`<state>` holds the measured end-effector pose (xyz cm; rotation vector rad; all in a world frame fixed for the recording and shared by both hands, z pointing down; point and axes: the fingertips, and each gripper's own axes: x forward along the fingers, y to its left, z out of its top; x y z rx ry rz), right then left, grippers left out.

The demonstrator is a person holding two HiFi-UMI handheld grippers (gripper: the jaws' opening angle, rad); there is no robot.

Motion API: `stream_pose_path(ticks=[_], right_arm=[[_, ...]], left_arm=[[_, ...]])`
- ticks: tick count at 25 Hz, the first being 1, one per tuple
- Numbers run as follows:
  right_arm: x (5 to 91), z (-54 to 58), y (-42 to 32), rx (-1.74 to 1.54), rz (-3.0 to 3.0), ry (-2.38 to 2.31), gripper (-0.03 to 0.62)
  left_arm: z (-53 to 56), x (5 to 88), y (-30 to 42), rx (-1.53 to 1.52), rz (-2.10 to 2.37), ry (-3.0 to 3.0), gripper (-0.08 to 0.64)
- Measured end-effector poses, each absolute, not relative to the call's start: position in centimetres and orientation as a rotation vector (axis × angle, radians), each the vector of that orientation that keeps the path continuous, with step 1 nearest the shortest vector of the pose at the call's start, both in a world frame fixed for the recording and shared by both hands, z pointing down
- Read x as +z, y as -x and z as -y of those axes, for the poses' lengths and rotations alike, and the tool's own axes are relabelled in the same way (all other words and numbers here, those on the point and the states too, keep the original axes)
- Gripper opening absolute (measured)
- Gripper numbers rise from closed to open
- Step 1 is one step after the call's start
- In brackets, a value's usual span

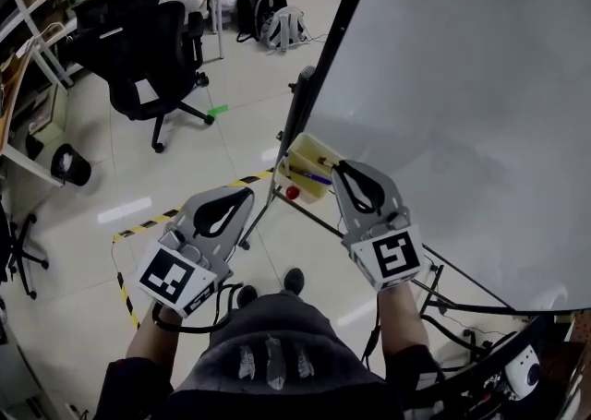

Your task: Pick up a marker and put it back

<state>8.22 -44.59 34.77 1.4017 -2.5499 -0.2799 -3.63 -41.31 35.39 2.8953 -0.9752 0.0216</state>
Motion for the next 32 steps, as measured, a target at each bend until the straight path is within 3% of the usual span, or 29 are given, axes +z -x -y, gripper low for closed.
stream_pose_path(ticks=[16,22,32], right_arm=[[29.0,36.6,-3.3,-0.405,2.515,-1.466,0.037],[28.7,29.7,-3.0,-0.412,2.509,-1.479,0.037],[28.6,27.7,-3.0,-0.399,2.555,-1.423,0.037]], left_arm=[[35.7,33.1,7.7,-0.054,0.856,-2.977,0.006],[30.2,33.3,7.1,-0.086,0.810,-2.976,0.006],[29.8,32.9,5.8,-0.011,0.817,-2.991,0.006]])
